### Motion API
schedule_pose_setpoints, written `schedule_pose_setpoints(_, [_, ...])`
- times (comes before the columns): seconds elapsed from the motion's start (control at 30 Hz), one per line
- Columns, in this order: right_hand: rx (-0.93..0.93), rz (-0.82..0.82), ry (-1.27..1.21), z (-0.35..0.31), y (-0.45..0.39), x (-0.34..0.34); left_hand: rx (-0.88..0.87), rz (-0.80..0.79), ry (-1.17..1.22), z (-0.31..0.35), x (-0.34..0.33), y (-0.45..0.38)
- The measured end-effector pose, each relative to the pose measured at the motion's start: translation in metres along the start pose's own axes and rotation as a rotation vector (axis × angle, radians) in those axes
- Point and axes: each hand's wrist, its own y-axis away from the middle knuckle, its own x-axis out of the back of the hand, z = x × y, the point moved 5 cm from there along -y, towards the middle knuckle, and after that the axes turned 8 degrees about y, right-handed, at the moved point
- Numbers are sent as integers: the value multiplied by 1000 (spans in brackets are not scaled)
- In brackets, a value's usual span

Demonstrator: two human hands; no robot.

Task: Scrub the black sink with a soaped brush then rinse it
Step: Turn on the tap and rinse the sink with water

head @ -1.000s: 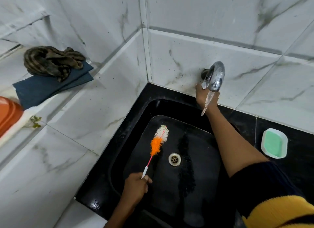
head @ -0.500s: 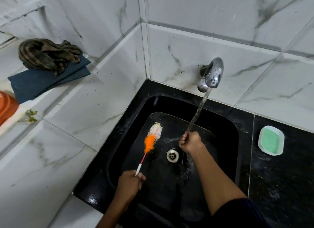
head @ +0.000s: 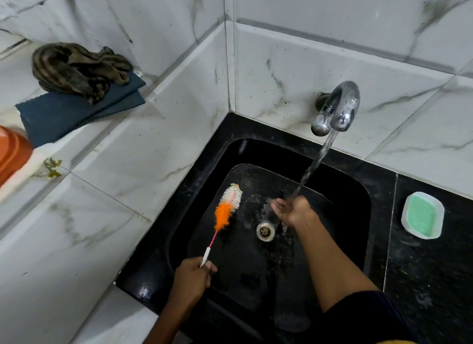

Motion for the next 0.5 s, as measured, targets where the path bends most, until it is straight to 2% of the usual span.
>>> schedule_pose_setpoints(0.17, [-48, -79, -309, -14, -1, -13, 13, -8, 21, -3, -3, -2])
schedule_pose_setpoints(0.37, [31, -411, -408, -56, 20, -67, 35, 8, 44, -4, 3, -4])
schedule_pose_setpoints(0.43, [26, -420, -446, -61, 23, -71, 33, 17, 43, -2, 4, -5])
schedule_pose_setpoints(0.5, [-3, -325, -521, -57, 21, -63, 32, 21, 39, -1, 5, -7])
